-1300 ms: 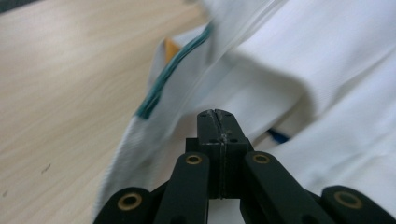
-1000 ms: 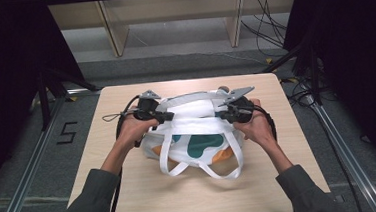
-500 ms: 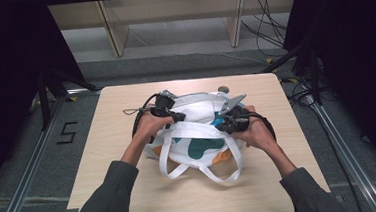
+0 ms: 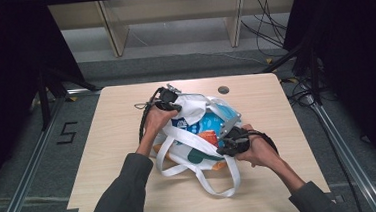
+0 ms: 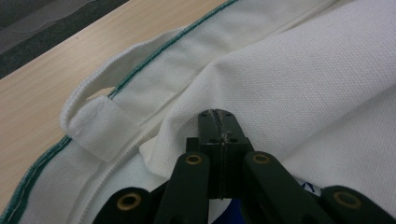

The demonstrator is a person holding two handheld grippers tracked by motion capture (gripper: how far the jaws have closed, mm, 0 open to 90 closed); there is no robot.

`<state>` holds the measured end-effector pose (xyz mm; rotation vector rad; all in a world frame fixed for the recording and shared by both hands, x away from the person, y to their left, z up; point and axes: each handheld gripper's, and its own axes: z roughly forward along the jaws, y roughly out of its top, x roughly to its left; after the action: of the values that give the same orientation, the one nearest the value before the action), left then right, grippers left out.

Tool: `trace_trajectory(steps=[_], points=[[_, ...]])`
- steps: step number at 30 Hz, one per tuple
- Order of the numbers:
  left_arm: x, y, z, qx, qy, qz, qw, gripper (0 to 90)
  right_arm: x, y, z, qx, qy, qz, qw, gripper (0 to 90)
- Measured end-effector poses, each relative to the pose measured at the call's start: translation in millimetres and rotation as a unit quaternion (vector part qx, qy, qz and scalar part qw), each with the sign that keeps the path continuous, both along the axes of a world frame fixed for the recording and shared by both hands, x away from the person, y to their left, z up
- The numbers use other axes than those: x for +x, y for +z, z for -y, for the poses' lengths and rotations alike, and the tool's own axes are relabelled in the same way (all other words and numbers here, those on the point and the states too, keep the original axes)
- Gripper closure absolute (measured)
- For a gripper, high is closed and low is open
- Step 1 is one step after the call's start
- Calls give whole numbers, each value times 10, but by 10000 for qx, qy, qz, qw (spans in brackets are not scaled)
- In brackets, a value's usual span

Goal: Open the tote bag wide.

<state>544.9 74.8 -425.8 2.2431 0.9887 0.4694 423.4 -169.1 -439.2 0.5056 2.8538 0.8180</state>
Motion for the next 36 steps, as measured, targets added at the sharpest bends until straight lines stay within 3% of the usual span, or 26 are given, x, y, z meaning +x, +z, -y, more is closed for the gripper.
trace_trajectory(steps=[2, 3, 4, 6, 7, 10, 14, 16, 18, 19, 20, 21, 24, 26, 27, 28, 31, 32, 34, 36], points=[[-82, 44, -19, -119, -92, 28, 9999, 896, -12, 68, 27, 159, -231, 78, 9996, 900], [-128, 65, -36, -78, -185, 48, 9998, 895, -7, 127, 52, 275, -325, 86, 9991, 900], [-179, 86, -58, 20, -326, 60, 9994, 895, 19, 183, 80, 488, -419, 229, 9977, 900], [-290, 94, -104, -67, -447, 75, 9989, 893, 96, 356, 133, 898, -589, 541, 9927, 900], [-337, 92, -135, -141, -527, 21, 9985, 892, 131, 412, 137, 1013, -618, 657, 9908, 900], [-456, 36, -188, 35, -783, -224, 9967, 877, 284, 551, 21, 1085, -754, 891, 9872, 900], [-536, -5, -259, 150, -975, -497, 9939, 885, 541, 538, -265, 839, -883, 927, 9882, 900], [-574, -8, -294, 274, -1130, -567, 9916, 893, 666, 485, -407, 627, -891, 804, 9908, 900], [-625, -6, -327, 379, -1244, -651, 9894, 894, 783, 397, -526, 349, -934, 839, 9915, 900], [-670, -17, -350, 372, -1291, -678, 9886, 895, 864, 343, -562, 97, -880, 1005, 9910, 900], [-710, -23, -368, 395, -1353, -754, 9871, 895, 936, 298, -588, -259, -970, 993, 9900, 900], [-751, -30, -379, 441, -1393, -792, 9861, 895, 1002, 254, -591, -438, -1101, 1115, 9867, 900], [-969, -64, -467, 869, -1719, -893, 9772, 895, 1170, 160, -540, -573, -1537, 1093, 9804, 900], [-1067, -110, -534, 874, -1810, -965, 9748, 896, 1282, 80, -506, -852, -1785, 1082, 9743, 900], [-1090, -128, -551, 830, -1856, -918, 9748, 896, 1336, 37, -486, -918, -1901, 1018, 9722, 900], [-1115, -145, -562, 728, -1800, -879, 9770, 896, 1362, 14, -480, -954, -1979, 975, 9707, 900], [-1094, -122, -560, 725, -1803, -897, 9768, 891, 1412, -20, -480, -989, -2055, 836, 9701, 900], [-1075, -64, -541, 583, -1628, -728, 9822, 870, 1407, 20, -510, -1021, -2044, 864, 9697, 900], [-1053, -18, -536, 478, -1620, -626, 9836, 853, 1351, 116, -493, -722, -1966, 817, 9744, 900], [-929, 108, -499, 270, -1377, -353, 9895, 856, 1297, 203, -438, -410, -1902, 828, 9774, 900]])
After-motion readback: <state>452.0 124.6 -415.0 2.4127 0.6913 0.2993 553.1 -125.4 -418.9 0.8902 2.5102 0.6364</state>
